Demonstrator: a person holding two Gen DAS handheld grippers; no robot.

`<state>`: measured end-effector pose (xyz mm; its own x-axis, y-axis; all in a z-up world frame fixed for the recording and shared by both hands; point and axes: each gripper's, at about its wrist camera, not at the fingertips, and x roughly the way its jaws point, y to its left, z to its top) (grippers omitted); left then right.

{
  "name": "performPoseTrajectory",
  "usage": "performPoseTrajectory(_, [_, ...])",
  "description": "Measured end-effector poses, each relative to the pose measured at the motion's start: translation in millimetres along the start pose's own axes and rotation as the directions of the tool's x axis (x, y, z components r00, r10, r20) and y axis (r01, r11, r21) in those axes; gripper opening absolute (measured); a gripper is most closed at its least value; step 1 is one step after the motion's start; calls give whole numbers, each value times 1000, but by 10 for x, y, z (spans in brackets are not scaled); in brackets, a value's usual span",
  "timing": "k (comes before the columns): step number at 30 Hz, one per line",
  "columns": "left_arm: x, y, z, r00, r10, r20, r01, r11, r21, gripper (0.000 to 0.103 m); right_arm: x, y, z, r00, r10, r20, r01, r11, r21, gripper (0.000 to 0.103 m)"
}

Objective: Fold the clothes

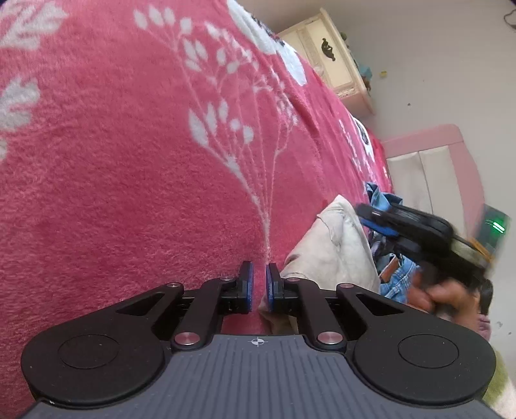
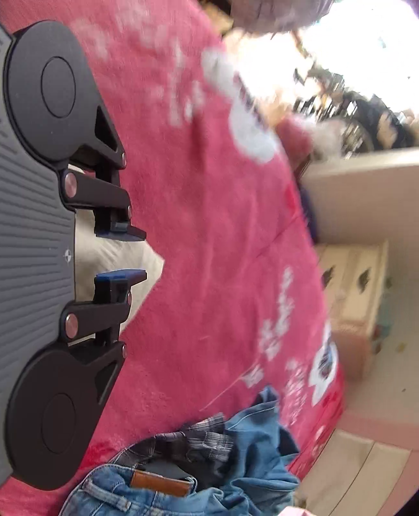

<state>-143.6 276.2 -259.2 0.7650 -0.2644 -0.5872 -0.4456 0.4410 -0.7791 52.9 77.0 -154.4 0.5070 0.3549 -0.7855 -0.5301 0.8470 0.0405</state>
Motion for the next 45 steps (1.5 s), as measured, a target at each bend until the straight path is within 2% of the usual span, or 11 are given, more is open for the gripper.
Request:
performPoseTrajectory(5, [36,-107,-52,999,49,10,-49,996,79,10,-589,-170,-443,985,153,-77,-154,988,-11,37])
performPoseTrajectory(8, [47,-159,-46,997,70,15,-71,990,120,11,-542,-481,-819,987,42,-153,-40,999,12,38])
performPoseTrajectory(10, [22,-175,-65,996,82,21,-84,987,137,12,-627,-777,-924,992,30,-126,-10,987,161,38])
performPoseTrajectory(13, [-53,-237,-83,993,110,49,-116,981,156,13,-966,-1081,-1031,996,89,-8,-81,940,332,41])
performPoseTrajectory(17, [-192,-491,-89,975,148,164,-185,952,244,30,-1117,-1212,-1424,963,269,3,-250,889,383,46])
performPoseTrajectory(20, [-178,-727,-75,973,136,184,-196,911,363,33,-1003,-1330,-1839,964,249,-97,-183,881,437,49])
performPoseTrajectory(23, [37,-924,47,985,141,103,-172,882,438,37,-1057,-1646,-2107,944,328,42,-285,743,605,50])
performPoseTrajectory(26, [246,-1018,259,992,126,-30,-100,892,440,37,-991,-1875,-2265,928,347,138,-337,620,709,61])
performPoseTrajectory(30, [611,-1085,480,961,137,-239,-12,887,462,40,-780,-1923,-2362,907,384,173,-360,496,790,69])
performPoseTrajectory(36, [1053,-1046,558,872,171,-459,95,860,501,52,-574,-1805,-2270,884,418,209,-398,438,806,84])
performPoseTrajectory(45, [1484,-989,710,822,31,-568,223,901,372,53,-231,-1749,-1871,902,373,220,-376,422,825,90])
